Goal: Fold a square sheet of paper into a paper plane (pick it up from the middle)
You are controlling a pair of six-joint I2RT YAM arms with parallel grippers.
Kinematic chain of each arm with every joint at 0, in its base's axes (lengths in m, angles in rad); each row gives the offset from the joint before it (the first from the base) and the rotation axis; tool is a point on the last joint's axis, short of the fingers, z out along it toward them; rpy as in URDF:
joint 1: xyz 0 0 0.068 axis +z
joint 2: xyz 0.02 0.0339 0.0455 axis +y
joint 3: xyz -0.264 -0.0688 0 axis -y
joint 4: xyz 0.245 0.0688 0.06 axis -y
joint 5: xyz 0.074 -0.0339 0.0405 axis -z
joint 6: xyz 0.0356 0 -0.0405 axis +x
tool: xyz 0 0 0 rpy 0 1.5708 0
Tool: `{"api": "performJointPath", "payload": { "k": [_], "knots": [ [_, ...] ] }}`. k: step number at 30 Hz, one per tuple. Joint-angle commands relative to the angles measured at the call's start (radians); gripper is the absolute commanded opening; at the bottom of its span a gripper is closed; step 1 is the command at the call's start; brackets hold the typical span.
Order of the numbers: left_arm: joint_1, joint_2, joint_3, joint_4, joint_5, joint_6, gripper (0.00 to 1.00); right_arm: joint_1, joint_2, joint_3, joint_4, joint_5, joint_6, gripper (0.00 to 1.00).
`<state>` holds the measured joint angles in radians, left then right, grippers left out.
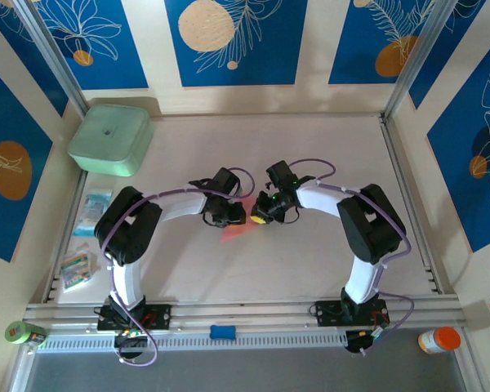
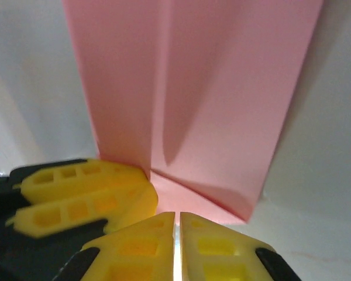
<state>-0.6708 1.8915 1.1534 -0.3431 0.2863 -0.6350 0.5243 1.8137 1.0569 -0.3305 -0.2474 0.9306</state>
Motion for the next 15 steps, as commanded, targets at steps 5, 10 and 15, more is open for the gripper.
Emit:
{"api": "performJointPath", "payload": {
  "k": [5, 10, 15],
  "knots": [
    [-0.002, -0.12, -0.078, 0.015, -0.075, -0.075, 0.22, -0.001, 0.072, 0.035, -0.066, -0.001, -0.024, 0.08],
    [-0.001, -0.166, -0.133, 0.043, -0.1, -0.116, 0.24, -0.004, 0.097, 0.04, -0.077, 0.003, -0.029, 0.08],
    [-0.001, -0.147, -0.126, 0.022, -0.134, -0.121, 0.21, -0.005, 0.101, 0.048, -0.081, 0.0, -0.03, 0.08]
  ]
}}
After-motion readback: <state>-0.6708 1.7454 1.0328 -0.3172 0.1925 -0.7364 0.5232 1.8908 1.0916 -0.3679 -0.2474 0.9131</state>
